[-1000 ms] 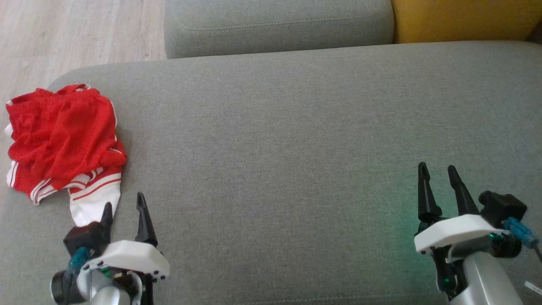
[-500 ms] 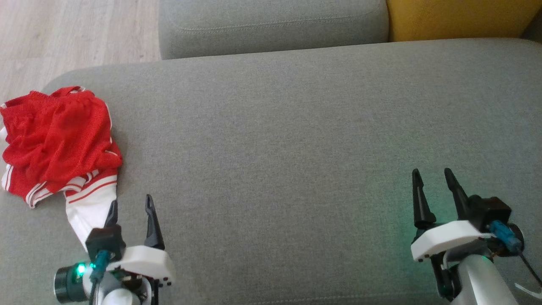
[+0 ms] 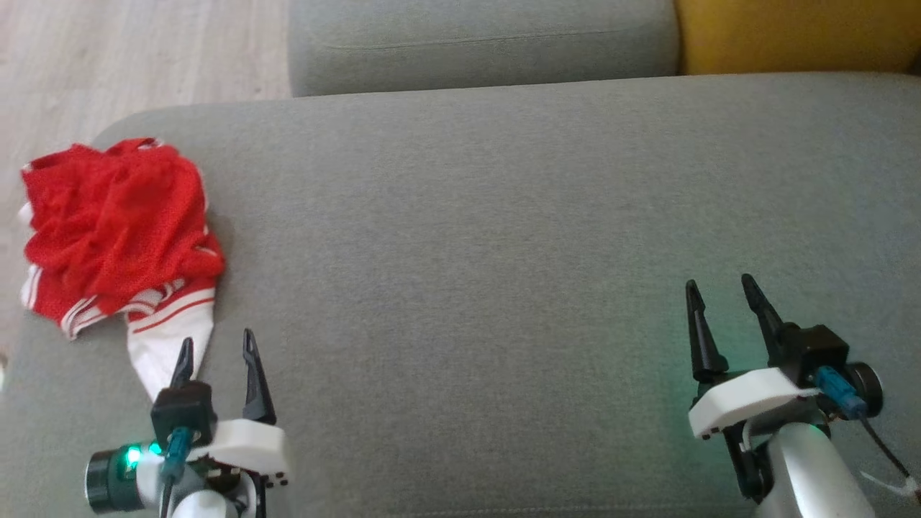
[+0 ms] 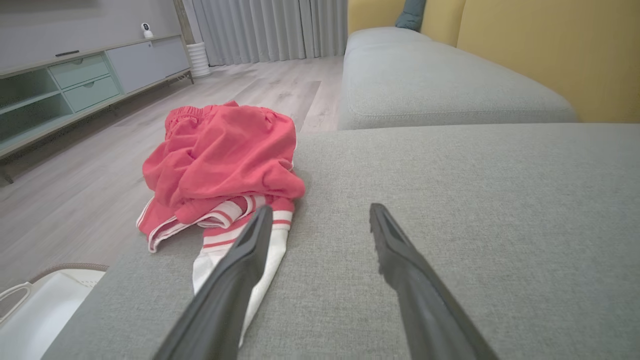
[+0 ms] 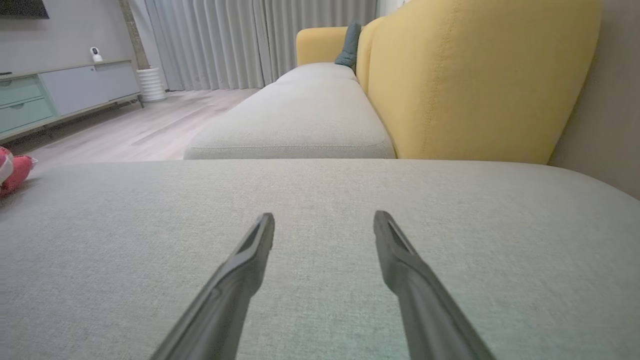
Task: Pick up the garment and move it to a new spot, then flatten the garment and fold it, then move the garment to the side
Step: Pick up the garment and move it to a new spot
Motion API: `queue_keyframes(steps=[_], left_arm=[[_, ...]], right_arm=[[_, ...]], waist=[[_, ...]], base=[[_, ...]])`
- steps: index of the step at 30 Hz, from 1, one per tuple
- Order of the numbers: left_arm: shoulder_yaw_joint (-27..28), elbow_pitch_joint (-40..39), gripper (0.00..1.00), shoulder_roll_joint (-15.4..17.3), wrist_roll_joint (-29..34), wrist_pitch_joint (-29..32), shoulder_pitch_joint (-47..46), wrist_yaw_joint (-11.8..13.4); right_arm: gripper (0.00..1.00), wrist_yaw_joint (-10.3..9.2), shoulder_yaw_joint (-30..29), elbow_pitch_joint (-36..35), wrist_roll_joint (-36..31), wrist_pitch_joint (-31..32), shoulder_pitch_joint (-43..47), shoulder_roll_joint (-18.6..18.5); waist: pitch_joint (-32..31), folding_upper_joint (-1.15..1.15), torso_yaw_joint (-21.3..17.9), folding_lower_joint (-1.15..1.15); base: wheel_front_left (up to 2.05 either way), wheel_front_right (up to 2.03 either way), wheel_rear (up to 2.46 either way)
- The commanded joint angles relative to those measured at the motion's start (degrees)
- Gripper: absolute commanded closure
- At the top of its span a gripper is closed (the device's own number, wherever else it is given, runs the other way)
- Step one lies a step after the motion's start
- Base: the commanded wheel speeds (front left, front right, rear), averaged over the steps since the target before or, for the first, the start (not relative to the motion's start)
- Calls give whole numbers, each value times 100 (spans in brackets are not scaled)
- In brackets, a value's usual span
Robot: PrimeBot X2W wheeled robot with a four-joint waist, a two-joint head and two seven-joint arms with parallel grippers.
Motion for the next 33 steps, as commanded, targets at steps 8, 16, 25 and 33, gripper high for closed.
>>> queue_keyframes(steps=[8,16,25,33], left_arm=[[184,-246,0,-14,102,-72,-68,-102],[315,-373,0,19,132,-72,117,-171],[657,-471,0,57,101,-72,442,-106],[755,-625,0,-32,-74,-72,441,50]], right_arm=[[0,43,384,-149,95,-69,-158,1],[0,43,632,-130,291,-69,-79,3],[0,43,888,-94,444,-69,-103,3],[0,43,927,-152,370,-69,-258,3]], waist=[[-51,0,969,0],[-176,0,1997,0],[-191,0,2628,0],[146,0,2639,0]], base=[[0,0,0],[0,0,0],[0,0,0],[0,0,0]])
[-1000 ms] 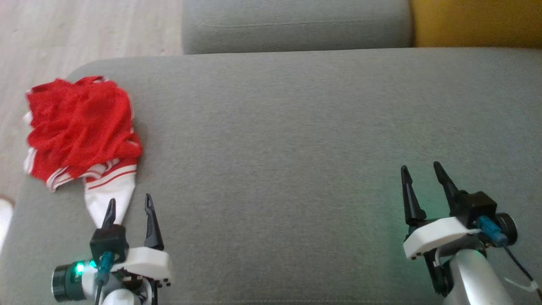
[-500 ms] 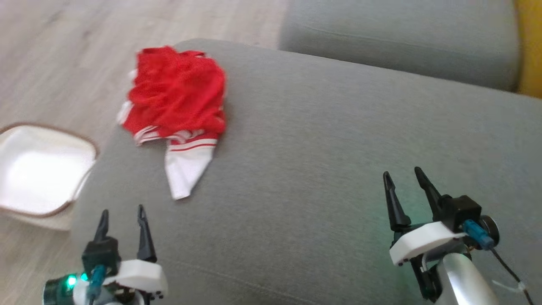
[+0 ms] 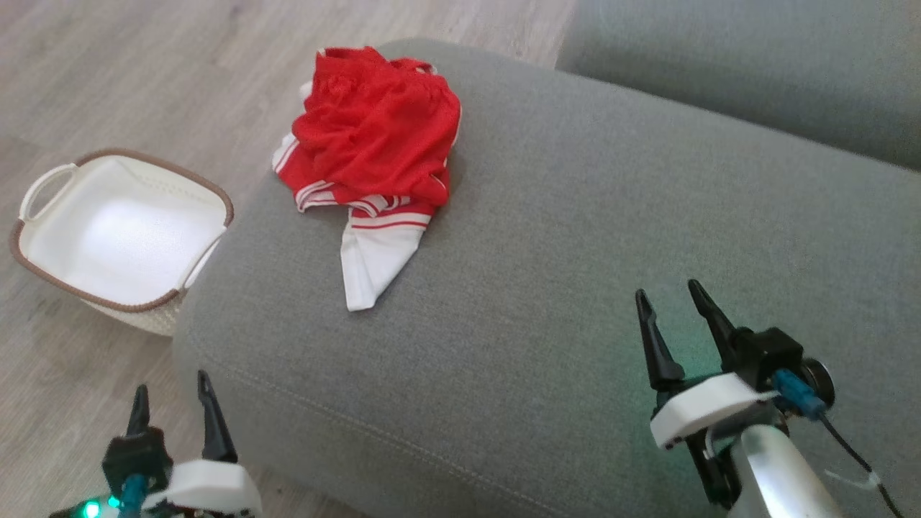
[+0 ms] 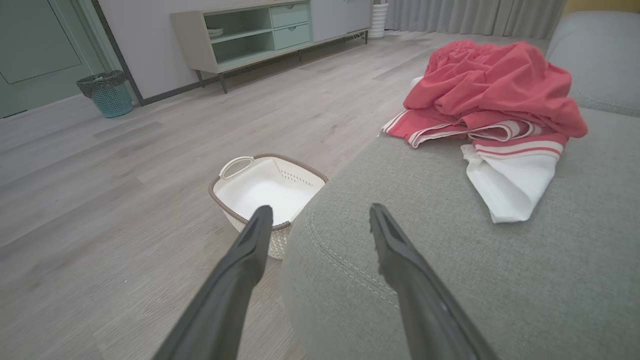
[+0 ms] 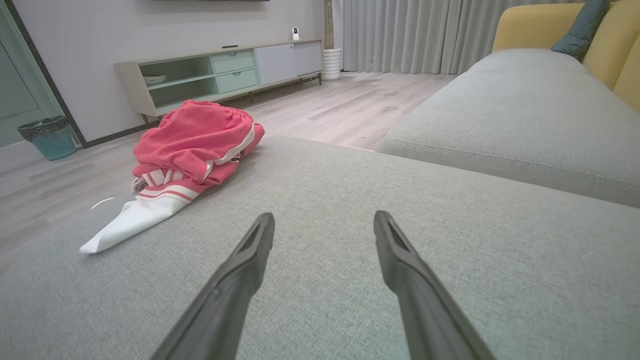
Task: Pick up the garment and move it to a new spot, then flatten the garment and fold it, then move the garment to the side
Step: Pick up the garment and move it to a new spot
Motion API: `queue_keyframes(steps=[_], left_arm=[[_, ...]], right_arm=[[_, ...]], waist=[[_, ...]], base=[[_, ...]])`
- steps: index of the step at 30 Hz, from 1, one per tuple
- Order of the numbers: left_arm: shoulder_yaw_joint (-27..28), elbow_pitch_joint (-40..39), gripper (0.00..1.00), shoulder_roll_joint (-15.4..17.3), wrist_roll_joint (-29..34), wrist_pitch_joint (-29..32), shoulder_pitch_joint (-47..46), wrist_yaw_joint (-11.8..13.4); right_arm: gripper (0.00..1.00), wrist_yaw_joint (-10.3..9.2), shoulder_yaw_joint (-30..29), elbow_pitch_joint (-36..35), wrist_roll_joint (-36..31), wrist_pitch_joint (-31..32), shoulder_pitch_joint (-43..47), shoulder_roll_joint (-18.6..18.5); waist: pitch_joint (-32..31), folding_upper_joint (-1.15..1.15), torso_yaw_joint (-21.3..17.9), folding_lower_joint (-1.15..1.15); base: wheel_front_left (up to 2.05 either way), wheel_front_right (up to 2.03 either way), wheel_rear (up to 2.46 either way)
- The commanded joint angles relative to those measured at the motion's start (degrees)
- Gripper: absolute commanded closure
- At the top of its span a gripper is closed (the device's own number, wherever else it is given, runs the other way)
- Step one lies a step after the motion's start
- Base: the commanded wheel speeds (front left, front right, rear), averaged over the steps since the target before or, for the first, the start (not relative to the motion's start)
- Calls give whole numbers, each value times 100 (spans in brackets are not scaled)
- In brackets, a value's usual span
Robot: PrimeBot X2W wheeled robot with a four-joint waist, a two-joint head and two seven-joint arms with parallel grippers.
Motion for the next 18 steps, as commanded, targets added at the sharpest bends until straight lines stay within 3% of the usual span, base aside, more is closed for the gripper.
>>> queue_keyframes(steps=[1,9,18], left_arm=[[210,-195,0,-5,-37,-71,-322,13],[549,55,0,0,-294,-71,-1194,-528],[824,861,0,405,-285,-71,-2838,-1300]], right_arm=[[0,43,151,-212,-54,-63,-306,-12],[0,43,380,-547,-111,-63,-643,-236],[0,43,557,-1006,1,-63,-912,-617]], waist=[[156,0,-69,0],[917,0,-430,0],[1685,0,-912,0]], base=[[0,0,0],[0,0,0],[0,0,0]])
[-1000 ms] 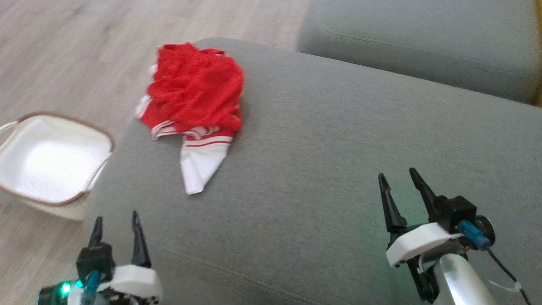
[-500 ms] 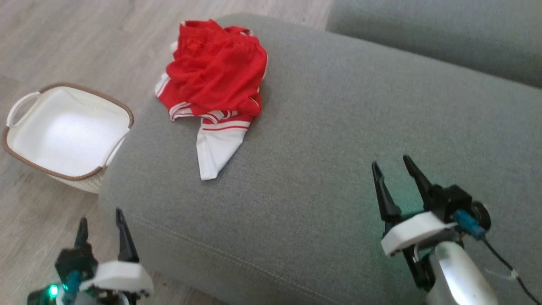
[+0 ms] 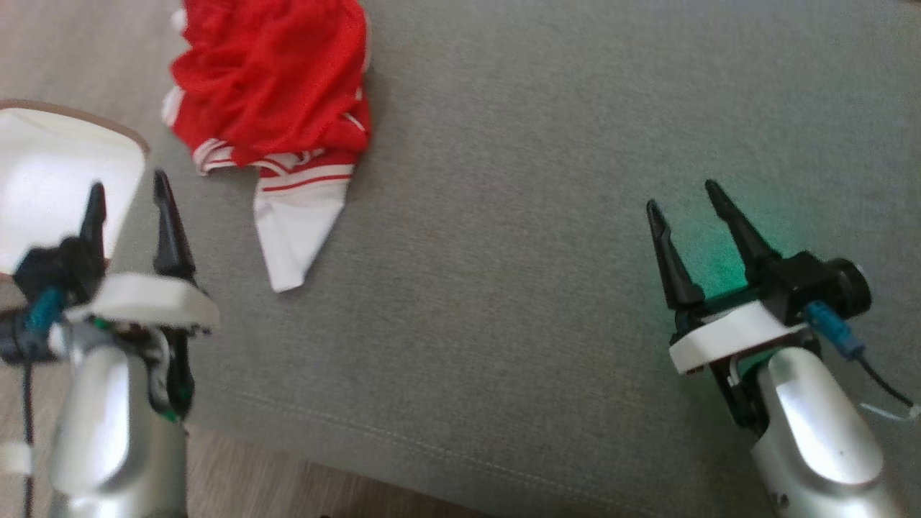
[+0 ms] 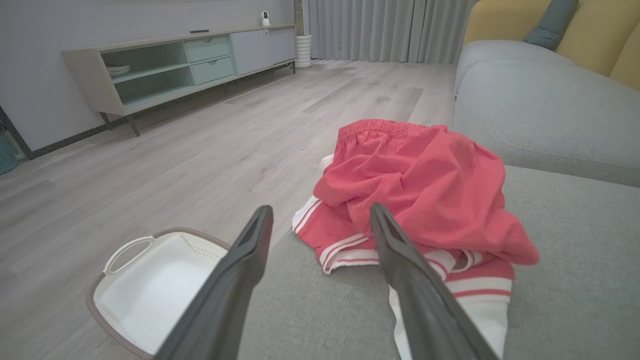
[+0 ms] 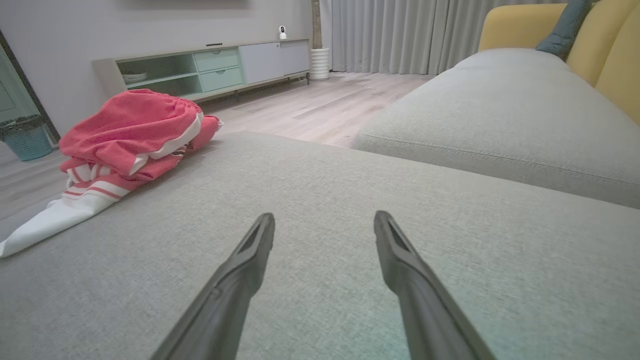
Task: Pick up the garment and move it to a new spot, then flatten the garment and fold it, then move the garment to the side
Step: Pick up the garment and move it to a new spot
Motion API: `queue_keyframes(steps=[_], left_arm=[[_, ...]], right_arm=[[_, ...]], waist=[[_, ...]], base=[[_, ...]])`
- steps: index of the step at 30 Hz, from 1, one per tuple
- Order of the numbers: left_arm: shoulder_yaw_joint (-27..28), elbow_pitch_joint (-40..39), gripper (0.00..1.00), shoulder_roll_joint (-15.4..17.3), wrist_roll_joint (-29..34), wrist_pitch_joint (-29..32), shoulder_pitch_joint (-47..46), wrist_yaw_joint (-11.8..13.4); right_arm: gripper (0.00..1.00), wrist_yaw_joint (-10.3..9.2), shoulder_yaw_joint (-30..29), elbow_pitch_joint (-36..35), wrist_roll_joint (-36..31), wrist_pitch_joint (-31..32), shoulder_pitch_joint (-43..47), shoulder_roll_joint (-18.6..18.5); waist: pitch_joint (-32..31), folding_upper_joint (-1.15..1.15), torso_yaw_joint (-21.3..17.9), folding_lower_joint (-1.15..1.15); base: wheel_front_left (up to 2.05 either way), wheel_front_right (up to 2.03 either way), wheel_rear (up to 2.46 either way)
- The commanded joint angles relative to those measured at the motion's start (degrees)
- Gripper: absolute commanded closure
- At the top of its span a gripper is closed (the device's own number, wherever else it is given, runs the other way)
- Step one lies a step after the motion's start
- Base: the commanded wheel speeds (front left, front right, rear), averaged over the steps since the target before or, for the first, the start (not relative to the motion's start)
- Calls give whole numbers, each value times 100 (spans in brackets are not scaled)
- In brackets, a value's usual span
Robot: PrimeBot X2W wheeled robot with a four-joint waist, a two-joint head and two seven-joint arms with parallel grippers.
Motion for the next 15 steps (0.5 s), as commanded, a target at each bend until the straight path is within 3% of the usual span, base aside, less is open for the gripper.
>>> queue_keyframes(steps=[1,6,15], left_arm=[[222,-3,0,320,41,-70,-405,-116],[212,598,0,622,101,-70,-1113,-418],[99,1665,0,981,176,-70,-2014,-645]], right_arm=[[0,43,74,-298,53,-62,-204,-20],[0,43,111,-510,80,-62,-226,-74],[0,43,116,-549,139,-62,-345,-149]], waist=[[284,0,-271,-1],[517,0,-503,-1],[843,0,-844,-1]], base=[[0,0,0],[0,0,0],[0,0,0]])
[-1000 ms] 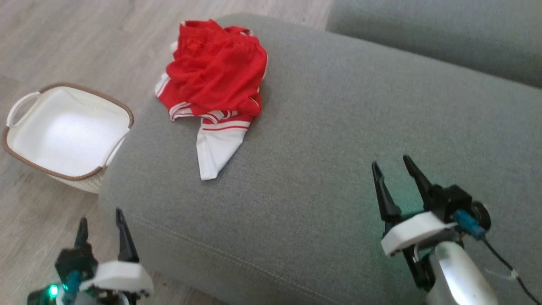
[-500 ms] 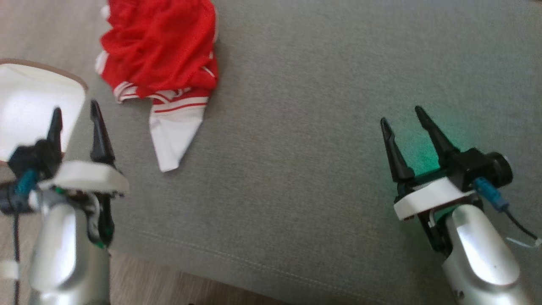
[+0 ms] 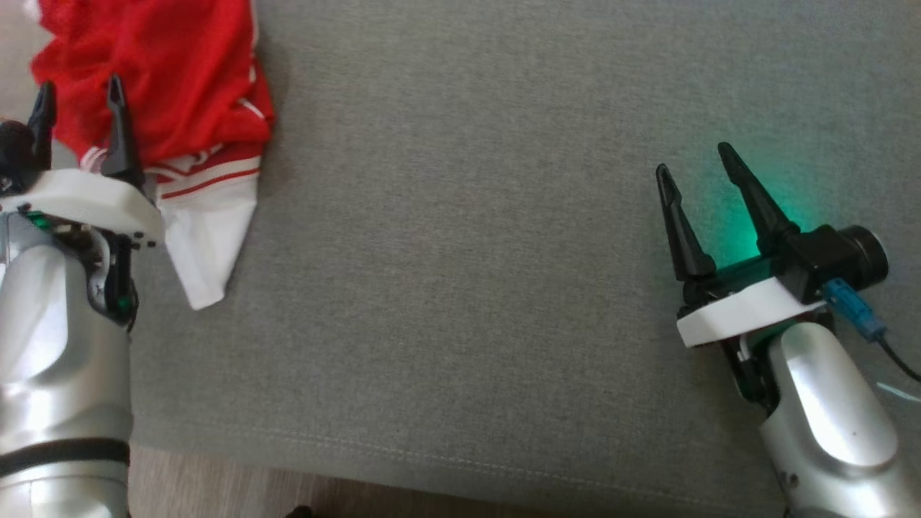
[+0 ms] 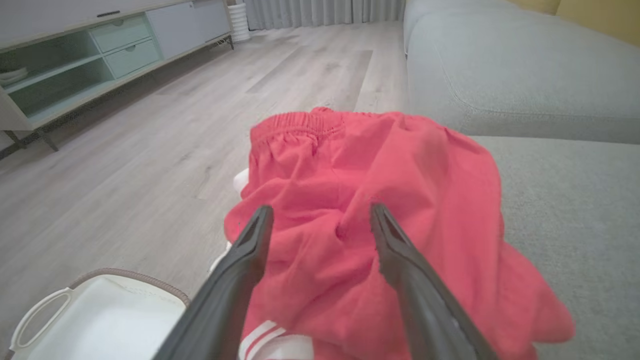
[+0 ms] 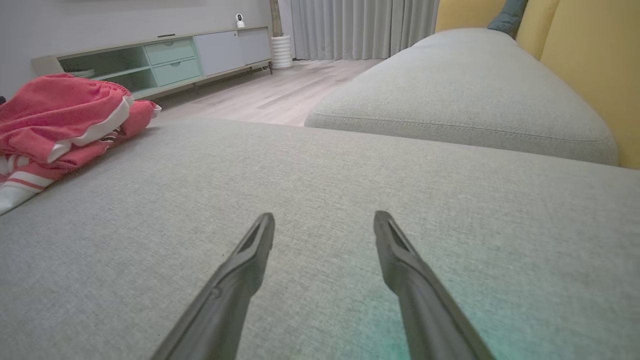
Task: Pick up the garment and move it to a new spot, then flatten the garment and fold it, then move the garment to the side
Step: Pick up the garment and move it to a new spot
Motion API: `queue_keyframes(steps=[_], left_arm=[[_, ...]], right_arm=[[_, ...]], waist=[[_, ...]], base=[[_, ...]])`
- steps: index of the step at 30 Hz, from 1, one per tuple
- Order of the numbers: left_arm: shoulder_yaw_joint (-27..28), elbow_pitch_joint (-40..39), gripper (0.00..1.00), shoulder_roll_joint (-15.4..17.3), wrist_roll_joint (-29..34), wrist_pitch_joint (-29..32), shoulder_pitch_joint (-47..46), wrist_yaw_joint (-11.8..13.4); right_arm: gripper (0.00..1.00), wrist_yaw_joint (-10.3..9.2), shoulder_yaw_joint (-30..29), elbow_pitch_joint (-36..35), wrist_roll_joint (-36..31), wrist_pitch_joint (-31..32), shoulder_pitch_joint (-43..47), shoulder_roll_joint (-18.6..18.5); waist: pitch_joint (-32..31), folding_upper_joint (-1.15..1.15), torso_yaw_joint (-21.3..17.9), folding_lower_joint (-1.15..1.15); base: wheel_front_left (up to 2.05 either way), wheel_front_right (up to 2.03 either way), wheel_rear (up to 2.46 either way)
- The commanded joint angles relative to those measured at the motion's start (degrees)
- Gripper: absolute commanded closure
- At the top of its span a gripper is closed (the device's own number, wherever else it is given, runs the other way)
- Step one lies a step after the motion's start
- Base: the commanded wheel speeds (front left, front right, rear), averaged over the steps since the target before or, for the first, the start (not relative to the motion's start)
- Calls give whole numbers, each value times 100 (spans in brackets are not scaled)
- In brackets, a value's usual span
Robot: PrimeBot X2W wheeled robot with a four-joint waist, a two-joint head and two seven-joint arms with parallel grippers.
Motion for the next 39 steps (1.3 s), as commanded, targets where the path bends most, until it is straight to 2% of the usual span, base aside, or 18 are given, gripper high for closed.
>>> queue_keyframes(steps=[1,8,9,10,11,15,20,27,33,39], left_arm=[[137,28,0,348,58,-70,-243,-1],[-10,612,0,390,149,-70,-525,5],[-33,690,2,400,164,-70,-561,9],[-38,730,62,406,164,-70,-601,22],[-41,752,100,412,165,-70,-632,36],[-130,715,100,453,221,-70,-668,22],[-318,210,100,652,386,-70,-724,-42],[-696,-501,100,761,529,-70,-1012,-163],[-1208,-905,100,535,596,-70,-1260,-231],[-1807,-1127,100,71,555,-70,-1384,-267]], right_arm=[[0,43,93,-204,35,-62,-139,-41],[0,43,105,-174,72,-62,-159,-57],[0,43,118,-163,79,-62,-163,-55],[0,43,129,-151,88,-62,-167,-50],[0,43,138,-135,97,-62,-171,-42],[0,43,174,-46,131,-62,-155,27],[0,43,207,30,186,-62,-163,141],[0,43,279,107,255,-62,-141,396],[0,43,313,153,326,-62,-117,559],[0,43,307,152,398,-62,-113,661]], waist=[[117,0,-117,-1],[167,0,-187,-1],[168,0,-195,-1],[165,0,-204,-1],[155,0,-211,-1],[8,0,-245,-1],[-290,0,-390,-1],[-749,0,-886,-1],[-977,0,-1594,-1],[-1057,0,-2383,-1]], base=[[0,0,0],[0,0,0],[0,0,0],[0,0,0],[0,0,0],[0,0,0],[0,0,0],[0,0,0],[0,0,0],[0,0,0]])
